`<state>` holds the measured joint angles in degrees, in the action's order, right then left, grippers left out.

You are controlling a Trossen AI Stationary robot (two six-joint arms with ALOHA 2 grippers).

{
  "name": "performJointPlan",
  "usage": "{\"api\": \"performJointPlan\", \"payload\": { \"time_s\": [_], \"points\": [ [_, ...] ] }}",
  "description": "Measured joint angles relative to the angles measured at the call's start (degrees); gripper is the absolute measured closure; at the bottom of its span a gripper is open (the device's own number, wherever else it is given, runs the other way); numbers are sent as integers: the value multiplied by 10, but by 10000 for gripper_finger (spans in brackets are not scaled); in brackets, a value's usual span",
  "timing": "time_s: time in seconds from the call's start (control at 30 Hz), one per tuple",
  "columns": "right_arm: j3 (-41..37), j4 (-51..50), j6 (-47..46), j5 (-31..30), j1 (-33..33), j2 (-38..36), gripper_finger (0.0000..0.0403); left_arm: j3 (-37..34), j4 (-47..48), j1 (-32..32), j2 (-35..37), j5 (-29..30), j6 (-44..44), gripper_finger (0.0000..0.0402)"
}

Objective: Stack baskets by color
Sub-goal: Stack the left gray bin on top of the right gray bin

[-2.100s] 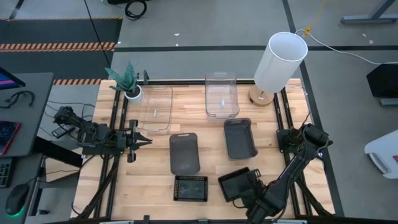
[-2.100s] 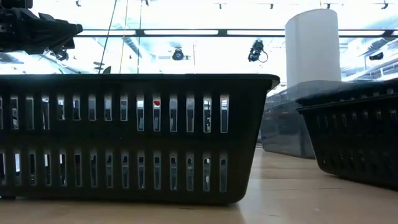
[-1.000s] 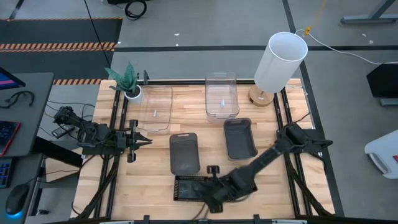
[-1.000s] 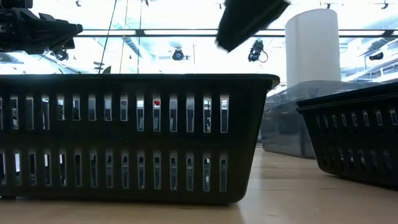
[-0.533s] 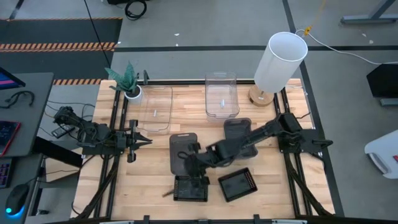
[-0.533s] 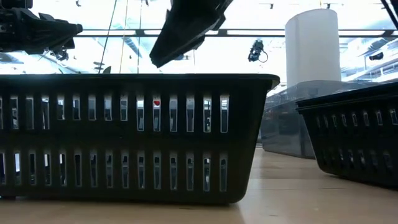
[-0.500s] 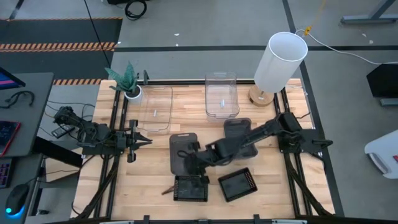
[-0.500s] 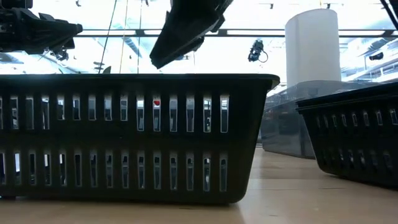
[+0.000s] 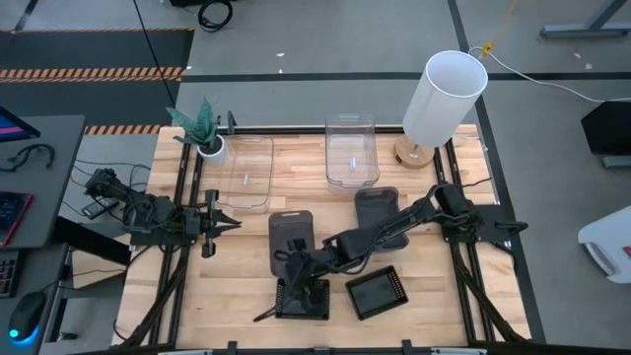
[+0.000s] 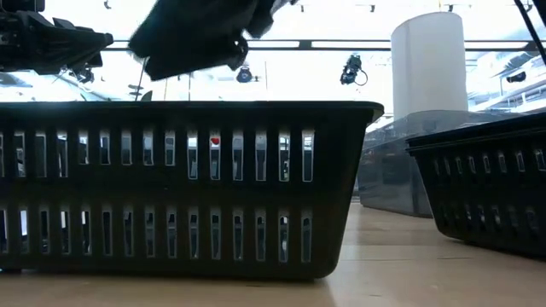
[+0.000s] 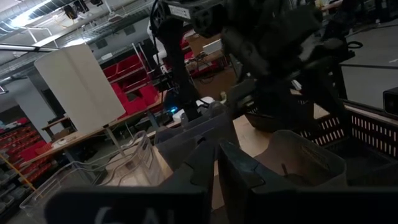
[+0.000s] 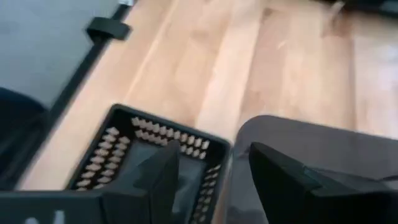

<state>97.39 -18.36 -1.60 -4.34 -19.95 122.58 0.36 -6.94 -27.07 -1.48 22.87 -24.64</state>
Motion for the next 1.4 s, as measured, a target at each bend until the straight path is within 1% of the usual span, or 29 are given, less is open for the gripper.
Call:
{"api": "performJointPlan", "payload": {
  "time_s": [0.1, 0.23, 0.33, 0.6, 0.83, 1.03, 1.2, 1.4],
  "points": [
    [-1, 3, 4, -45, -3, 22, 192, 0, 0, 0, 0, 0, 0, 370],
    [-1, 30, -1, -65, -3, 38, 183, 0, 0, 0, 0, 0, 0, 368],
    [-1, 30, -1, -79, -3, 43, 182, 0, 0, 0, 0, 0, 0, 370],
    [-1, 42, -2, -81, 0, 49, 183, 0, 0, 0, 0, 0, 0, 375],
    [-31, 62, -3, -90, 12, 49, 183, 0, 0, 0, 0, 0, 0, 368],
    [-38, 59, -3, -91, 25, 49, 192, 0, 0, 0, 0, 0, 0, 373],
    [-38, 57, -2, -69, 35, 49, 200, 0, -1, 0, 0, 0, 0, 376],
    [-38, 42, -2, -64, 43, 49, 206, 0, 0, 0, 0, 0, 0, 370]
  ]
}}
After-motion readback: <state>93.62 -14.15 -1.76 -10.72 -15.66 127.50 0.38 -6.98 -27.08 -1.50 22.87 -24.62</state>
